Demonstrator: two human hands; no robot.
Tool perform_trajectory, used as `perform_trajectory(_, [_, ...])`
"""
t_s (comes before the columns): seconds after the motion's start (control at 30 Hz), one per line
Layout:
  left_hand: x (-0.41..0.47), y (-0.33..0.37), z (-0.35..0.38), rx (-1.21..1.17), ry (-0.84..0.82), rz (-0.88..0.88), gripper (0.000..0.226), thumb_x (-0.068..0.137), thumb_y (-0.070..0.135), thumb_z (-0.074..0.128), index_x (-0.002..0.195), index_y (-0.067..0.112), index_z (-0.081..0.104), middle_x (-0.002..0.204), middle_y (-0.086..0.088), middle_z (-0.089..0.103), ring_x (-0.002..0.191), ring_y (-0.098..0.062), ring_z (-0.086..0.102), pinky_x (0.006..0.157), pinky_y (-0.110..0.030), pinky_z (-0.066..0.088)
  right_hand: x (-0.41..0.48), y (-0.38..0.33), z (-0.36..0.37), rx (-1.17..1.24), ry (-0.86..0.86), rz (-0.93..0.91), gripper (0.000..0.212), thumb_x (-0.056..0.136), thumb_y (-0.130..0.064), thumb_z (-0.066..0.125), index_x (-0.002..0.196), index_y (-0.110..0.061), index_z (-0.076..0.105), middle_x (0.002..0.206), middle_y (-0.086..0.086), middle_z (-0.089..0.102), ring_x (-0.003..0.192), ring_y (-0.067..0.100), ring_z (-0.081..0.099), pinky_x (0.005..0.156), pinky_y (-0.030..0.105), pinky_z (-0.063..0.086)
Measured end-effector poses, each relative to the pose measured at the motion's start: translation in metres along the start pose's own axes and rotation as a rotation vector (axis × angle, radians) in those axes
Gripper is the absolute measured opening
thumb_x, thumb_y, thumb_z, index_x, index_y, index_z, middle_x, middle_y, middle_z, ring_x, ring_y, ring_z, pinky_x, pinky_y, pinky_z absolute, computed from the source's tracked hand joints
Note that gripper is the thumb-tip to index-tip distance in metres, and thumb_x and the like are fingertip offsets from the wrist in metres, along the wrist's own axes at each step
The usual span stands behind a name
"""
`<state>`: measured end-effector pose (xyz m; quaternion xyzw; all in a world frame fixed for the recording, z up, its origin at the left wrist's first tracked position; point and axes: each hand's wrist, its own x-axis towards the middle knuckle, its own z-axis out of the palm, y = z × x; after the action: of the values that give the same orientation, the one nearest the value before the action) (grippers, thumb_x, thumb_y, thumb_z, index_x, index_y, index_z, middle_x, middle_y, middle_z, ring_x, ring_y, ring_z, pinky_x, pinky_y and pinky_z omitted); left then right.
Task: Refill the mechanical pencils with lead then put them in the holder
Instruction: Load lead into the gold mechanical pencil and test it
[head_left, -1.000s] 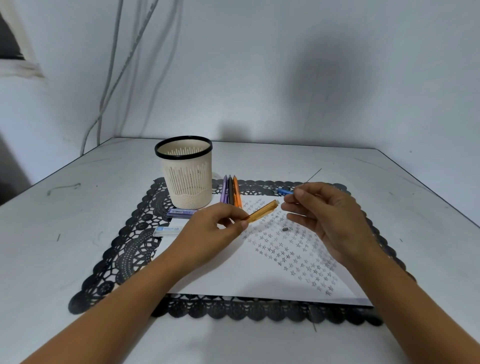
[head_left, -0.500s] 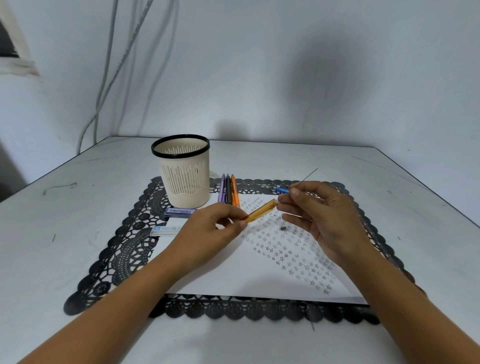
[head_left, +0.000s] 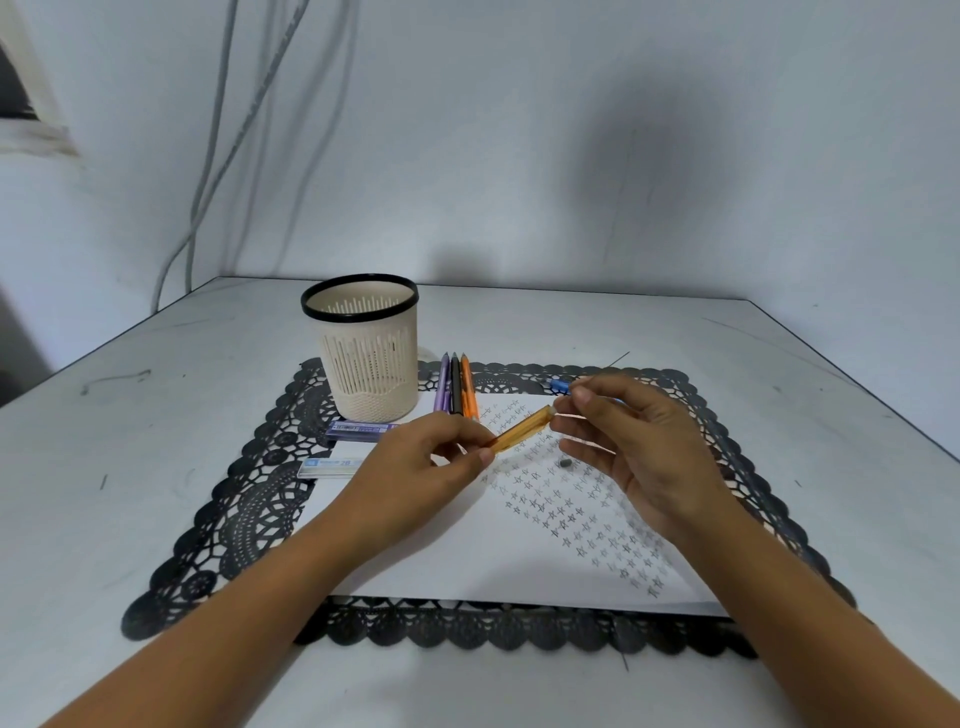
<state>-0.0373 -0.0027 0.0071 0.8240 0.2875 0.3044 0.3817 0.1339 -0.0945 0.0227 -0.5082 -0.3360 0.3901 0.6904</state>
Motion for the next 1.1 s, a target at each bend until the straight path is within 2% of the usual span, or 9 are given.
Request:
perform_trajectory(0.1, [0.0000,-0.0001,0.0000,-0.001,-0.002,0.000,0.022,0.083,0.021,0.064,0.080,0.042,0.061,0.087,0.015,0.065,0.079,0.004,0.056,0.067,-0.004,0.038,0.0002,0.0004,-0.0009,0.013,-0.010,0.019,0.022,0.067,-0.019,0.065,0.087,-0.010,0.066,0.075,0.004,0.073,0.069,0.015,0.070,0.064,0.026,0.058])
perform_trajectory(0.3, [-0.0008,0.0012,-0.0010,0.001,0.006,0.001,0.020,0.083,0.021,0.064,0.080,0.040,0.062,0.085,0.015,0.064,0.080,0.004,0.055,0.066,-0.003,0.038,0.0012,0.0016,-0.0020,0.042,-0.019,0.050,0.023,0.067,-0.018,0.065,0.088,-0.009,0.066,0.078,0.008,0.073,0.070,0.016,0.070,0.065,0.029,0.059])
perform_trajectory(0.73, [-0.0003,-0.0006,0.0003,-0.023,0.007,-0.006,0.020,0.082,0.021,0.064,0.080,0.040,0.062,0.086,0.012,0.066,0.077,0.003,0.056,0.067,-0.007,0.040,0.0004,0.0007,-0.0012,0.071,-0.001,0.047,0.022,0.067,-0.016,0.064,0.087,-0.007,0.065,0.077,0.010,0.073,0.067,0.016,0.070,0.061,0.025,0.057])
perform_trajectory(1.1, [-0.0005,-0.0001,0.0000,-0.006,0.008,0.002,0.021,0.083,0.019,0.064,0.079,0.040,0.062,0.084,0.014,0.065,0.078,0.004,0.056,0.068,-0.007,0.040,-0.0002,0.0001,-0.0017,0.061,-0.020,0.051,0.021,0.067,-0.017,0.065,0.087,-0.008,0.066,0.079,0.010,0.073,0.069,0.017,0.070,0.066,0.028,0.059])
